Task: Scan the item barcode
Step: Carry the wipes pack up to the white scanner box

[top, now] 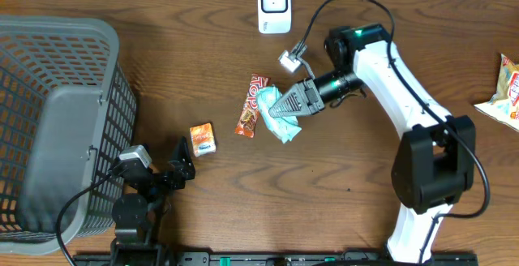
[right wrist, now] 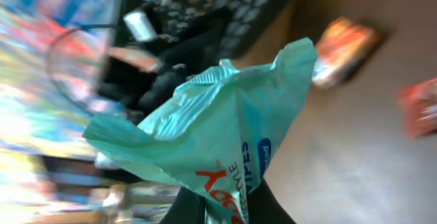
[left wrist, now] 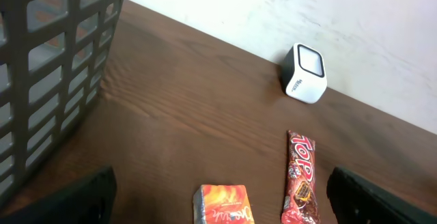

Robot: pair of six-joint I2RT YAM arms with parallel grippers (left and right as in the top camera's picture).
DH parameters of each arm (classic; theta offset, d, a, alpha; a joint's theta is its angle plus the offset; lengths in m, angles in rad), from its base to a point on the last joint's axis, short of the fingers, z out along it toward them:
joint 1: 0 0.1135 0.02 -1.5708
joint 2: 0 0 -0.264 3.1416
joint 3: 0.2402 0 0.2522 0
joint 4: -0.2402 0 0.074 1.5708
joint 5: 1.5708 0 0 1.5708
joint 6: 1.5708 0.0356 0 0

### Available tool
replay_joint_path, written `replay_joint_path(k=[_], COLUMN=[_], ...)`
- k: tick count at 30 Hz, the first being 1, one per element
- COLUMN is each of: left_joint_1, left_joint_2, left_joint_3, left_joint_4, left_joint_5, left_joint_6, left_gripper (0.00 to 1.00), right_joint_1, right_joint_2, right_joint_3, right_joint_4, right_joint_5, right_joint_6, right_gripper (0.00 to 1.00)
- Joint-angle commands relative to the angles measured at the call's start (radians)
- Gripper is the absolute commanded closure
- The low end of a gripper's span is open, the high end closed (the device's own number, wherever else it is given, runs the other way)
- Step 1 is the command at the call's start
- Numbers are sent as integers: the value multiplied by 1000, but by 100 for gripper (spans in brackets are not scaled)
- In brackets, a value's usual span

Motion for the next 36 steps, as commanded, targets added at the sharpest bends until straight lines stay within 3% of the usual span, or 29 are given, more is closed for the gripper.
replay_joint_path(k=[1, 3, 5, 10, 16, 21, 29, 36], left_joint_1=[4, 4, 4, 4, 4, 4, 4, 4], left_joint_2=[0, 0, 0, 0, 0, 0, 0, 0], left_joint_3=[-18, -18, -18, -18, -18, -18, -18, -18], left_joint_4=[-32, -32, -32, -32, -32, -32, -32, -32], left_joint_5=[9, 9, 9, 9, 9, 9, 9, 9], left_joint_6=[-9, -9, -9, -9, -9, -9, -9, -9], left_gripper=[2, 2, 2, 2, 2, 2, 2, 2], right_joint_1=[-2, 4, 15, 24, 26, 36, 109, 153], right_joint_2=[-18, -19, -30, -123, -320, -450, -489, -461], right_joint_3=[1, 1, 1, 1, 1, 1, -3, -68], right_joint_4=[154, 264, 293, 243, 118, 84, 156, 377], right_joint_5=[254, 509, 678, 698, 1063, 1162, 1488, 1487], right_joint_6=[258, 472, 553, 564, 758, 863, 1010, 1026], right_gripper=[98, 98, 99, 98, 98, 98, 98, 99])
